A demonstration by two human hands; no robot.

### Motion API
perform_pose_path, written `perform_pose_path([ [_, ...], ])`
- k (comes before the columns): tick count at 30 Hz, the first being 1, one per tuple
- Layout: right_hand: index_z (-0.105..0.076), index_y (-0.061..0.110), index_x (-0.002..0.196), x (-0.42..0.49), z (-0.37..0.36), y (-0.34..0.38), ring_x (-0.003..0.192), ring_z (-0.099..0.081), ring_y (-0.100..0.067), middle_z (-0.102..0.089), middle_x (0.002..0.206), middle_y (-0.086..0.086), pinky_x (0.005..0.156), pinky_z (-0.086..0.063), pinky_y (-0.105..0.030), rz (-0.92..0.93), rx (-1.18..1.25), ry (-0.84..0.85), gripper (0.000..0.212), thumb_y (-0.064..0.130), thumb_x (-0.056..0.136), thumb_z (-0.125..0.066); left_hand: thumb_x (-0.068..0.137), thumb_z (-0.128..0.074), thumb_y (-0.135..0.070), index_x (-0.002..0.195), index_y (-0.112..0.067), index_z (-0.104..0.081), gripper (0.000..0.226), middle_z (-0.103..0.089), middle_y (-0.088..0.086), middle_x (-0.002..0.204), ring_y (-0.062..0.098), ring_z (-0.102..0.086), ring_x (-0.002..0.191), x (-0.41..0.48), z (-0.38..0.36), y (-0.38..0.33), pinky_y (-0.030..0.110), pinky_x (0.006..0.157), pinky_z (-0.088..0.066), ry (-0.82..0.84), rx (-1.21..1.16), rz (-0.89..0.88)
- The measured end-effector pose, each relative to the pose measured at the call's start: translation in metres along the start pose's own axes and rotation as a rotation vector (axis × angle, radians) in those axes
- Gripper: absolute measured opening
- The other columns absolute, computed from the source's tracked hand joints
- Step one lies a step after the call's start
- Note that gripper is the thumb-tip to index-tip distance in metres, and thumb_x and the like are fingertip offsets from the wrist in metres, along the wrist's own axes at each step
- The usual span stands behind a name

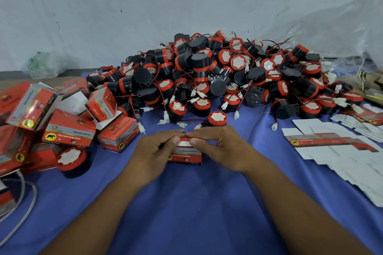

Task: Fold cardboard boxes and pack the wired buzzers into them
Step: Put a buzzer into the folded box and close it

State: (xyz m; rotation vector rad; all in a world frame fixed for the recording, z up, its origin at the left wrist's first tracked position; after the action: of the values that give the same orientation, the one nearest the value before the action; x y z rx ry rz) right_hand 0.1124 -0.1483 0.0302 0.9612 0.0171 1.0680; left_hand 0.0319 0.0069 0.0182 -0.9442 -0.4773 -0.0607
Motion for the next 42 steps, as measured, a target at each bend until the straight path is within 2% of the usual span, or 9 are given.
perform_pose_path([
  [11, -0.074, 0.027, 0.118, 0.001, 0.002, 0.003, 0.094, -0.068, -0.008, -0.075, 0.104, 0.011, 0.074, -0.058, -0.035, -0.007, -0.051, -0.014, 0.027, 0.04, 0.099, -0.059, 0.095, -0.046, -0.04, 0.122, -0.027, -0.067, 0.036, -0.065, -0.025, 0.11, -0.009, -0.062, 0.103, 0.0, 0.001, 0.001, 0.008, 0.078, -0.049, 0.01, 0.051, 0.009],
  [18, -0.075, 0.018, 0.116, 0.001, 0.0, 0.009, 0.092, -0.068, -0.012, -0.075, 0.102, 0.006, 0.075, -0.056, -0.039, 0.047, -0.072, -0.036, 0.025, 0.031, 0.1, -0.06, 0.094, -0.047, -0.041, 0.123, -0.024, -0.068, 0.04, -0.066, -0.022, 0.112, -0.009, -0.061, 0.105, 0.001, 0.0, 0.001, 0.007, 0.08, -0.048, 0.018, 0.036, 0.02],
  [21, -0.071, 0.017, 0.123, 0.0, -0.003, 0.011, 0.111, -0.063, -0.01, -0.07, 0.12, 0.003, 0.091, -0.053, -0.03, 0.089, -0.135, -0.023, 0.028, 0.027, 0.099, -0.062, 0.095, -0.05, -0.037, 0.126, -0.026, -0.065, 0.037, -0.059, -0.025, 0.125, -0.015, -0.053, 0.117, -0.001, -0.002, 0.0, 0.005, 0.091, -0.043, 0.045, 0.048, 0.001],
  [24, -0.066, 0.018, 0.13, -0.001, -0.007, 0.011, 0.131, -0.051, -0.007, -0.058, 0.142, 0.0, 0.109, -0.041, -0.02, 0.083, -0.157, 0.011, 0.032, 0.023, 0.099, -0.063, 0.099, -0.056, -0.019, 0.127, -0.032, -0.061, 0.032, -0.051, -0.031, 0.13, -0.017, -0.044, 0.125, -0.003, -0.004, -0.001, 0.005, 0.1, -0.038, 0.061, 0.069, -0.023],
  [30, -0.061, 0.023, 0.137, 0.001, -0.011, 0.011, 0.142, -0.041, -0.013, -0.041, 0.157, 0.003, 0.112, -0.041, -0.039, 0.038, -0.204, 0.112, 0.037, 0.028, 0.101, -0.059, 0.098, -0.057, -0.011, 0.133, -0.025, -0.058, 0.037, -0.049, -0.022, 0.139, -0.018, -0.04, 0.129, -0.004, -0.006, 0.002, 0.004, 0.102, -0.033, 0.055, 0.072, -0.016],
  [34, -0.051, 0.029, 0.145, -0.004, -0.023, 0.007, 0.15, -0.021, -0.007, -0.015, 0.166, 0.011, 0.119, -0.031, -0.034, -0.024, -0.206, 0.274, 0.049, 0.045, 0.099, -0.055, 0.1, -0.052, -0.006, 0.14, -0.023, -0.049, 0.043, -0.043, -0.02, 0.144, -0.018, -0.034, 0.132, -0.005, -0.008, 0.005, 0.004, 0.107, -0.027, 0.071, 0.089, 0.02],
  [36, -0.045, 0.03, 0.149, -0.006, -0.027, 0.006, 0.151, -0.018, -0.009, -0.008, 0.167, 0.013, 0.121, -0.026, -0.029, -0.042, -0.246, 0.311, 0.053, 0.044, 0.099, -0.056, 0.101, -0.052, -0.009, 0.142, -0.024, -0.045, 0.045, -0.038, -0.02, 0.149, -0.015, -0.031, 0.136, -0.004, -0.01, 0.006, 0.005, 0.108, -0.026, 0.098, 0.098, 0.028],
  [40, -0.045, 0.029, 0.149, -0.004, -0.025, 0.009, 0.149, -0.025, -0.015, -0.017, 0.167, 0.004, 0.118, -0.029, -0.028, 0.002, -0.286, 0.244, 0.049, 0.031, 0.101, -0.057, 0.096, -0.061, -0.028, 0.152, -0.027, -0.029, 0.065, -0.017, -0.027, 0.157, -0.019, -0.015, 0.139, -0.006, -0.017, 0.008, 0.008, 0.111, -0.025, 0.225, 0.144, 0.033],
  [42, -0.05, 0.025, 0.146, -0.004, -0.026, 0.012, 0.147, -0.031, -0.016, -0.027, 0.163, 0.001, 0.118, -0.031, -0.027, 0.026, -0.245, 0.187, 0.045, 0.025, 0.102, -0.058, 0.094, -0.065, -0.027, 0.154, -0.026, -0.026, 0.071, -0.015, -0.029, 0.157, -0.018, -0.015, 0.14, -0.006, -0.017, 0.008, 0.01, 0.113, -0.026, 0.246, 0.151, 0.021],
])
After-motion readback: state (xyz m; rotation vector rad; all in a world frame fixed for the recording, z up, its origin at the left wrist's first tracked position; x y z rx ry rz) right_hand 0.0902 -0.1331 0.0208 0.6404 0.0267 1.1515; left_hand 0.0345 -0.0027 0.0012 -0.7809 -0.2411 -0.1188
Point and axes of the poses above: each hand's wrist, its own x-axis towards the middle knuckle, its own z-axis out of the back of the hand, y = z × x, the point moved 7 cm from there along x, towards the middle knuckle
